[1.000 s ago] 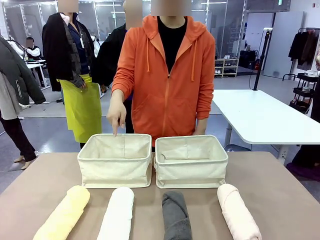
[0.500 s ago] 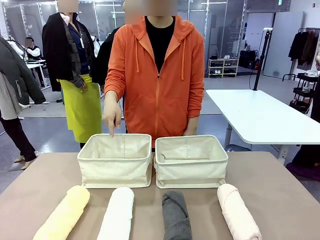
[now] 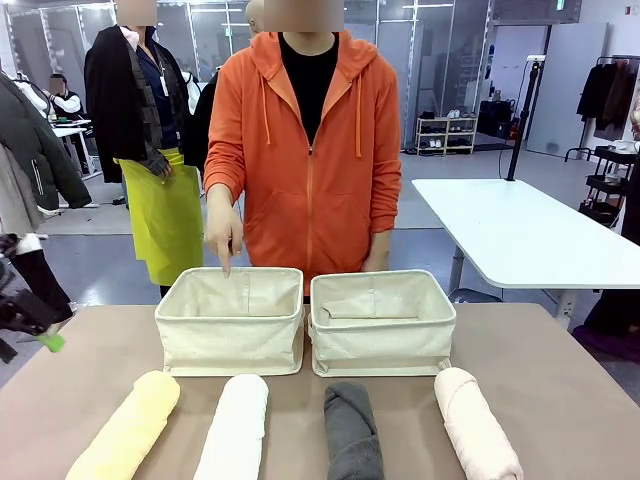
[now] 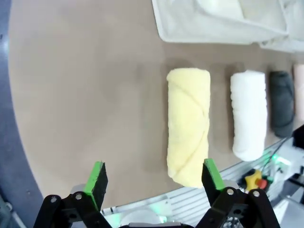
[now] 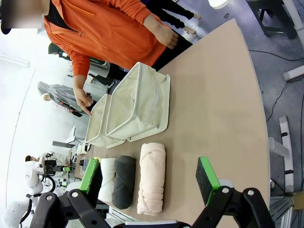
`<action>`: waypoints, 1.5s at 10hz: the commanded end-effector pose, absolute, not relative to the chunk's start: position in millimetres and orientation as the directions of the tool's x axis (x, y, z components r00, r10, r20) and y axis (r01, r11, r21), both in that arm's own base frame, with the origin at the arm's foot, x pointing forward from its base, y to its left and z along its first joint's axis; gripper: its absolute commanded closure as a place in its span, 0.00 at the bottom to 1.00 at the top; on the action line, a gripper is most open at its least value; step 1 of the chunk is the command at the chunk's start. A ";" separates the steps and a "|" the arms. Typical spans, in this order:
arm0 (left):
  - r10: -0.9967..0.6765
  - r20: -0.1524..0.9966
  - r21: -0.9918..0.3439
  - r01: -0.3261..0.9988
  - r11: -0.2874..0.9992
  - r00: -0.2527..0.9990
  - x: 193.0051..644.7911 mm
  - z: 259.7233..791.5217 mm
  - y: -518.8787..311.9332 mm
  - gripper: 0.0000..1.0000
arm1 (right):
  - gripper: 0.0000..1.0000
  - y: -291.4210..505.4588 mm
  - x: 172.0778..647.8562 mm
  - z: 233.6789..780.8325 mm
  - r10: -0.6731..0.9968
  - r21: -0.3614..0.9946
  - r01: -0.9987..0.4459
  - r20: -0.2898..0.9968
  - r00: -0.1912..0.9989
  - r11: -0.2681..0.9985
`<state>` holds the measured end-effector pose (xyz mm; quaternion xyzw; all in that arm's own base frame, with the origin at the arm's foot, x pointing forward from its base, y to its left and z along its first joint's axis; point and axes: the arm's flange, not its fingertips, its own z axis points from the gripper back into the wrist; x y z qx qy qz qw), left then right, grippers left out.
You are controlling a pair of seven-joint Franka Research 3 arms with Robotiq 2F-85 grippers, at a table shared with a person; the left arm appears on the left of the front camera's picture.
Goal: Divide the towels into two baskets.
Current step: Pick up one hotel-folded towel and place it in the Fabric basket indicated by the person.
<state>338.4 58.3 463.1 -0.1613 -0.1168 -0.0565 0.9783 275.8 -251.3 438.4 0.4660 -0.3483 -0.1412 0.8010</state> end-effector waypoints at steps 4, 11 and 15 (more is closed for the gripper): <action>-0.233 0.147 -0.209 0.260 0.943 0.961 307.7 391.6 -6.4 0.00 | 0.00 -252.1 274.2 440.1 -0.549 0.846 -0.114 0.435 0.714 0.521; -0.302 0.040 -0.213 0.303 0.929 0.953 302.5 336.7 -53.4 0.00 | 0.00 -252.1 274.2 440.1 -0.549 0.846 -0.114 0.435 0.714 0.521; -0.304 0.031 -0.195 0.305 0.932 0.952 308.9 301.7 -62.9 0.00 | 0.00 -252.1 274.2 440.1 -0.549 0.846 -0.114 0.435 0.714 0.521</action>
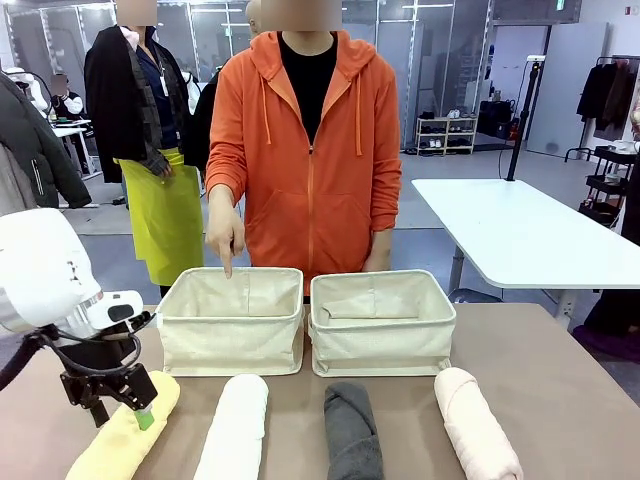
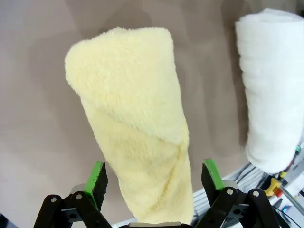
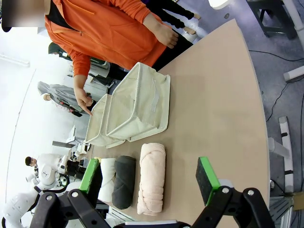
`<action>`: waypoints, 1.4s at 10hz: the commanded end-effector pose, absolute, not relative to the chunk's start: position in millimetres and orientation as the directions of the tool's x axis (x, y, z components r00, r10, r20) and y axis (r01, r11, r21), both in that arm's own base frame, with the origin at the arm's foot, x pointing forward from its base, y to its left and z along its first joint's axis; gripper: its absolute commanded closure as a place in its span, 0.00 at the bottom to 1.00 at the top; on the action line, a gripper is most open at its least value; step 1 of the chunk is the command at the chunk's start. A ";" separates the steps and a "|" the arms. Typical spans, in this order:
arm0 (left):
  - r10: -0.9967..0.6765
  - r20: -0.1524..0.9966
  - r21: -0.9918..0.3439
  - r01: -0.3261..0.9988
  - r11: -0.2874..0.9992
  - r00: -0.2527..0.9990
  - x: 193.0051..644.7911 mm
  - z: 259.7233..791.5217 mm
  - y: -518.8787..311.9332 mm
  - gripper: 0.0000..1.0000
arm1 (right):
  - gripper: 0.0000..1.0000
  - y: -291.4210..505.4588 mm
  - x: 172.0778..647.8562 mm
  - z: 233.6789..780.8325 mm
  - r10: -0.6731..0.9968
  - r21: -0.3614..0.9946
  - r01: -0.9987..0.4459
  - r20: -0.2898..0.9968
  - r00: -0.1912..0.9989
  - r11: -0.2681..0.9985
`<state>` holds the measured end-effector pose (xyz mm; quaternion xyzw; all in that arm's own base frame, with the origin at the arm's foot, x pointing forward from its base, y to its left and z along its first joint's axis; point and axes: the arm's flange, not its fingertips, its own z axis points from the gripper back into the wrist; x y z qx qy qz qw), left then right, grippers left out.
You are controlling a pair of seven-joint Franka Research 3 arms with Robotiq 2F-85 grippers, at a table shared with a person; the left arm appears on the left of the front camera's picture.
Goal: Divide the towels into two baskets.
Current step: Pick up one hotel-folded towel and place it in the Fabric basket indicated by the person.
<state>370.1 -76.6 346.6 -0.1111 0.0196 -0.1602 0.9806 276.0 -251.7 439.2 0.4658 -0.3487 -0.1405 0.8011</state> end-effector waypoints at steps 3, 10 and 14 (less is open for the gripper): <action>-0.292 0.008 -0.207 0.287 0.935 0.957 307.9 286.7 -64.6 0.00 | 0.00 -252.1 274.2 440.1 -0.549 0.846 -0.114 0.435 0.714 0.521; -0.288 -0.022 -0.202 0.278 0.939 0.957 377.5 314.6 -81.6 0.00 | 0.00 -252.1 274.2 440.1 -0.549 0.846 -0.114 0.435 0.714 0.521; -0.312 0.017 -0.268 0.305 0.914 0.950 378.7 315.2 -83.8 0.20 | 0.00 -252.1 274.2 440.1 -0.549 0.846 -0.114 0.435 0.714 0.521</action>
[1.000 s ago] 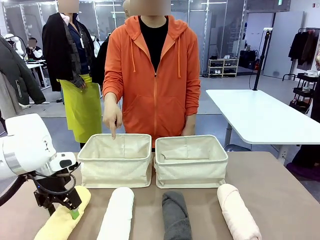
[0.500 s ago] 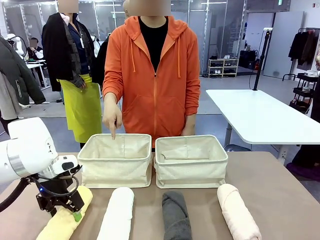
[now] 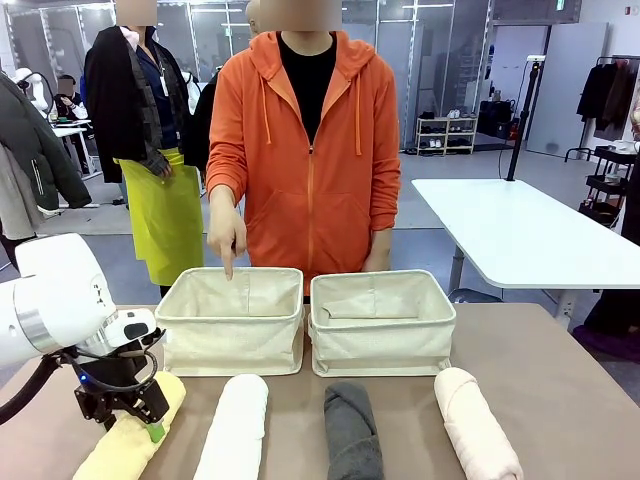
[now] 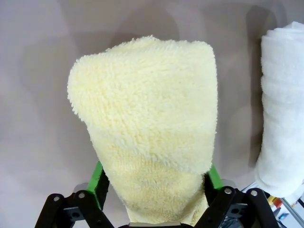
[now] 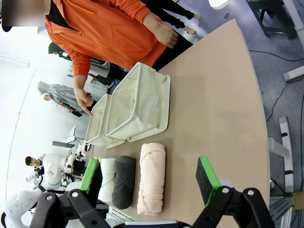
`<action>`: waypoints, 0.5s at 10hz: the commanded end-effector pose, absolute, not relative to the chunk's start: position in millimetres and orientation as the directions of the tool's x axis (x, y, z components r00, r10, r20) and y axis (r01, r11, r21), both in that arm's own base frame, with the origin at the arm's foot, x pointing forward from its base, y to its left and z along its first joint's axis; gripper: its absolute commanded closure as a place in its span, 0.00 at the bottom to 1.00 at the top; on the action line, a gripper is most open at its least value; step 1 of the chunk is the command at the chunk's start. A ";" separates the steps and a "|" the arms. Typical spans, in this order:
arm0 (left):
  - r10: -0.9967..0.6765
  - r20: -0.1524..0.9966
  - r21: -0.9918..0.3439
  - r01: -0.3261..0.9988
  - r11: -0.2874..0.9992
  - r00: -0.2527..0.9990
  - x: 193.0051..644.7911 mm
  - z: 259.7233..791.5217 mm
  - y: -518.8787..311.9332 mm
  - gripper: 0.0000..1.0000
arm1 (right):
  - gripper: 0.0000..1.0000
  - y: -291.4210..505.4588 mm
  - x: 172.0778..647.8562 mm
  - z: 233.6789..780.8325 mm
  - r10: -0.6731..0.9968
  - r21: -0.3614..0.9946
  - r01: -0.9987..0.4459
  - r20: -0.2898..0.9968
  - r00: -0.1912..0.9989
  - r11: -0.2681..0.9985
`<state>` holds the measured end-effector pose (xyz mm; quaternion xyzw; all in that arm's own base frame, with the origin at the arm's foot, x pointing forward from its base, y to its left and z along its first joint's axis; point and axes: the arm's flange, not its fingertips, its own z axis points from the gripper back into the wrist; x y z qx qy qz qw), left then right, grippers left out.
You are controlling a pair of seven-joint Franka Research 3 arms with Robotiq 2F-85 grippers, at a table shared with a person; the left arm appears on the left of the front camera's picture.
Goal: Divide the towels into two baskets.
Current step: Pick up one hotel-folded towel and place it in the Fabric basket indicated by the person.
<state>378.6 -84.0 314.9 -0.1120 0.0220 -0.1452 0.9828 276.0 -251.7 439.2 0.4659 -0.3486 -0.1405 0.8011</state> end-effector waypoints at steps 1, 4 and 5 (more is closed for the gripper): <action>-0.313 0.011 -0.270 0.304 0.914 0.950 379.7 315.1 -84.3 0.23 | 0.00 -252.1 274.2 440.1 -0.549 0.846 -0.114 0.435 0.714 0.521; -0.323 -0.010 -0.272 0.309 0.911 0.946 378.6 310.7 -87.4 0.59 | 0.00 -252.1 274.2 440.1 -0.549 0.846 -0.114 0.435 0.714 0.521; -0.326 -0.011 -0.269 0.311 0.912 0.945 377.6 311.8 -88.6 0.62 | 0.00 -252.1 274.2 440.1 -0.549 0.846 -0.114 0.435 0.714 0.521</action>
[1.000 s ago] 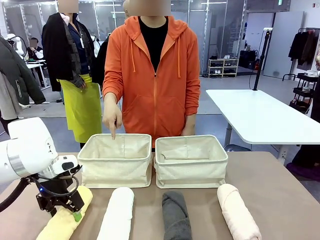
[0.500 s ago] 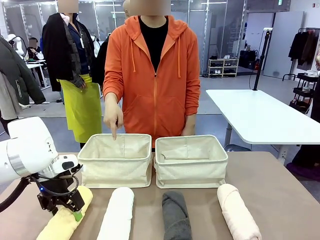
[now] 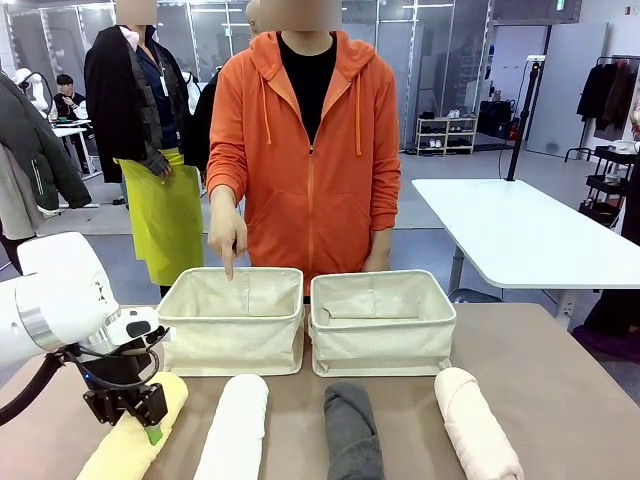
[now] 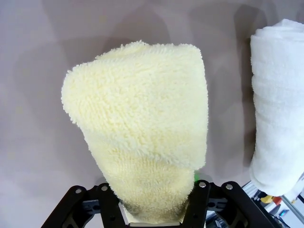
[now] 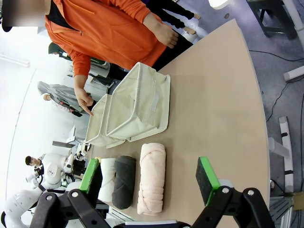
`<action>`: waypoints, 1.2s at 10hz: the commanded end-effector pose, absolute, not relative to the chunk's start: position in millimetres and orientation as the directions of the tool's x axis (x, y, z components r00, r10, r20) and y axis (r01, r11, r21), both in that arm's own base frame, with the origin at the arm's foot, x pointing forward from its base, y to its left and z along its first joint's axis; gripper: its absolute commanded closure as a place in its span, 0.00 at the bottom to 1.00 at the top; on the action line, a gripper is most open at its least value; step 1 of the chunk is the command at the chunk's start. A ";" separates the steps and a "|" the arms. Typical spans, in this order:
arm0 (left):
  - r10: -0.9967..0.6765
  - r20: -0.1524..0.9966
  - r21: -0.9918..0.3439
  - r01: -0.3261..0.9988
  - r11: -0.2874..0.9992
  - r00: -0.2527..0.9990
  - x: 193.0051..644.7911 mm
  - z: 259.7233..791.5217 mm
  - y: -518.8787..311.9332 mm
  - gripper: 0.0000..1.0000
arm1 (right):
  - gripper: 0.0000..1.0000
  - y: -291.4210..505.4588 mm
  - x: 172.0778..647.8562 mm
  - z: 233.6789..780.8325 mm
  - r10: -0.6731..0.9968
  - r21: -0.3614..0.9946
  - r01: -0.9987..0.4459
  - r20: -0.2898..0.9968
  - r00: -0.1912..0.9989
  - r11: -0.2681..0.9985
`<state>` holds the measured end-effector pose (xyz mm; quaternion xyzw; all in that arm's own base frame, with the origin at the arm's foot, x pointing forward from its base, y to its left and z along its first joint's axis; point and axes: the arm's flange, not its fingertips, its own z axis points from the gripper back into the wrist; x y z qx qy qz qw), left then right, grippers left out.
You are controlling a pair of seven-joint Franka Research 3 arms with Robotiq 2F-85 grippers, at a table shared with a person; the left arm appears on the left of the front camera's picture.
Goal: Divide the towels into two baskets.
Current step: Pick up one hotel-folded towel and place it in the Fabric basket indicated by the person.
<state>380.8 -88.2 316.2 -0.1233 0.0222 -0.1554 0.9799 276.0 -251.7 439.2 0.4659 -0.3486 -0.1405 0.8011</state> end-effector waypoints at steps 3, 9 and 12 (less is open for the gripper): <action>-0.329 0.022 -0.262 0.323 0.910 0.944 369.2 331.2 -86.2 0.99 | 0.00 -252.1 274.2 440.1 -0.549 0.846 -0.114 0.435 0.714 0.521; -0.707 0.127 -0.112 0.719 0.686 0.695 341.7 414.5 -108.3 0.99 | 0.00 -252.1 274.2 440.1 -0.549 0.846 -0.114 0.435 0.714 0.521; -0.687 0.134 -0.108 0.700 0.706 0.714 345.4 412.8 -117.0 0.99 | 0.00 -252.1 274.2 440.1 -0.549 0.846 -0.114 0.435 0.714 0.521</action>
